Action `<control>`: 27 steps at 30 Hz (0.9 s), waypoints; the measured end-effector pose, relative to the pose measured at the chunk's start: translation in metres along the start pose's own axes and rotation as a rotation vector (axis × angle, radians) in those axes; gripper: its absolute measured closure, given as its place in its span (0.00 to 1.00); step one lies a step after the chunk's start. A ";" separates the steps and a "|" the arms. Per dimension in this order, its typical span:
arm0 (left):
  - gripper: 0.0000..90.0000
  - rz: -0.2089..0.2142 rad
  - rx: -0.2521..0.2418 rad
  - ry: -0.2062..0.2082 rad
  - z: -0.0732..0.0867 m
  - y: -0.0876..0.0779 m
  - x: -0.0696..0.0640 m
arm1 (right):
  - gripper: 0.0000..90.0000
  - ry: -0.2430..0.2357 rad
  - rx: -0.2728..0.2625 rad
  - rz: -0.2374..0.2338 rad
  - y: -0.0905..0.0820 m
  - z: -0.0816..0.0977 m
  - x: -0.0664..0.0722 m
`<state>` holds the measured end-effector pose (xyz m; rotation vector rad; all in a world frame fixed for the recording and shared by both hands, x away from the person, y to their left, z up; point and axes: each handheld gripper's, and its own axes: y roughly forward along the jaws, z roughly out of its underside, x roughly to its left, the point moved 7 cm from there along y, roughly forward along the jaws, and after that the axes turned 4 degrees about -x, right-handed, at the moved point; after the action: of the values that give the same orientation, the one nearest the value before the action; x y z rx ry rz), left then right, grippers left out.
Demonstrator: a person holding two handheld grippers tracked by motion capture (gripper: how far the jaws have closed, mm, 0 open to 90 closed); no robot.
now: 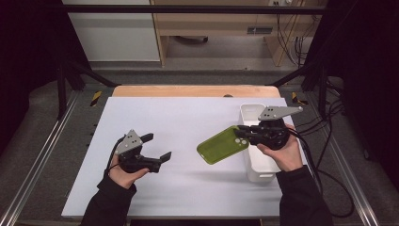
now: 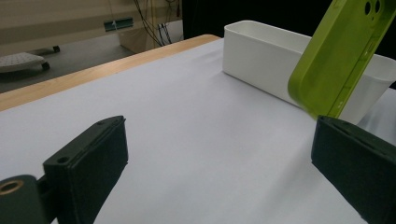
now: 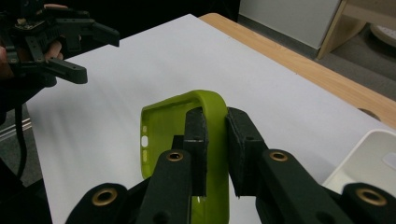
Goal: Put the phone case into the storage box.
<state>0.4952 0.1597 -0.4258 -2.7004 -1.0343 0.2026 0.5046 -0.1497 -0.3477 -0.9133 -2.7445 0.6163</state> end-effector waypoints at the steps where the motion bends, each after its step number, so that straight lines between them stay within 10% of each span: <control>1: 0.04 -0.003 -0.002 -0.003 0.002 -0.002 0.002 | 0.88 -0.007 -0.002 0.004 -0.001 -0.001 -0.001; 27: 0.03 -0.081 -0.014 -0.021 0.044 -0.040 0.041 | 0.88 -0.110 -0.005 0.089 -0.022 -0.032 -0.011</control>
<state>0.4904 0.2232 -0.4587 -2.6674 -1.1531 0.2104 0.5113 -0.1623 -0.3101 -1.0372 -2.8153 0.6950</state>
